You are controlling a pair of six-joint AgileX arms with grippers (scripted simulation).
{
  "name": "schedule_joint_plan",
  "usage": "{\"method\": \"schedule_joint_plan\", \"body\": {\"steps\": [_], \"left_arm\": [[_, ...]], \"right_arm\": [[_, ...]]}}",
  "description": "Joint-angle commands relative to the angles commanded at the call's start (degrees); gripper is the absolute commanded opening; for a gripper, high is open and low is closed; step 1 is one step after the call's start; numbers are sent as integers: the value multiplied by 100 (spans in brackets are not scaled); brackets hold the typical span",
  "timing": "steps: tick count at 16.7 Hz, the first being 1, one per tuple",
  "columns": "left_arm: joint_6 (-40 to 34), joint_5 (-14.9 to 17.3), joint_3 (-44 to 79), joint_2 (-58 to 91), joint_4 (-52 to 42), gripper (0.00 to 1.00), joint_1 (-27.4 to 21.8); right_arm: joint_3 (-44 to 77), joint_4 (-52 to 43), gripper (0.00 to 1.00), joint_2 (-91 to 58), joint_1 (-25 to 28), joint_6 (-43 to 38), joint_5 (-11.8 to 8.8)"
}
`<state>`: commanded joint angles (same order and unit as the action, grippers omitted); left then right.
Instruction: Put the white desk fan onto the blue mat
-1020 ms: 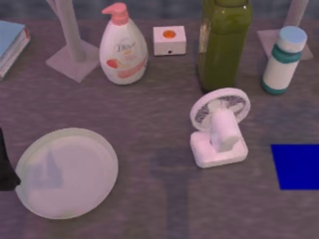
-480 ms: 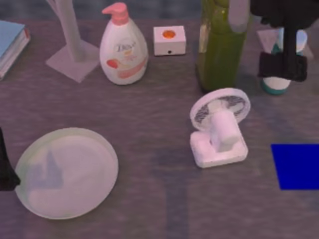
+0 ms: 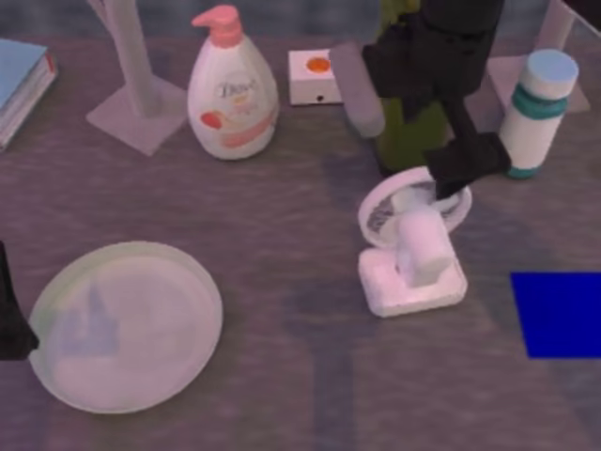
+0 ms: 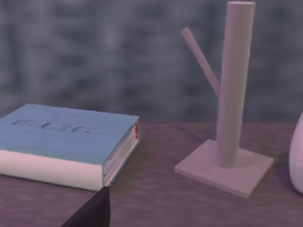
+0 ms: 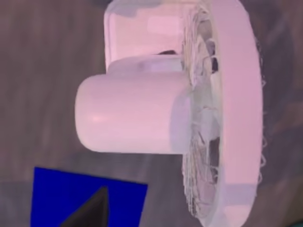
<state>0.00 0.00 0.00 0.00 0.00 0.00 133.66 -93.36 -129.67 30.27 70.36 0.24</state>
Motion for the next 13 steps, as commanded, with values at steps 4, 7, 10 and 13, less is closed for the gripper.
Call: {"method": "schedule_joint_plan", "body": {"steps": [4,7,10,13], "left_arm": [[0,0,0,0,0,100,0],[0,0,0,0,0,100,0],[0,0,0,0,0,100,0],[0,0,0,0,0,100,0]], "right_arm": [[71,-54,100,-72,16,37,1],[39,-22,100,-62,-10,34,0],[-377,331,100,26,13,42,0],[-1144,895,100,159,20,33,-1]]}}
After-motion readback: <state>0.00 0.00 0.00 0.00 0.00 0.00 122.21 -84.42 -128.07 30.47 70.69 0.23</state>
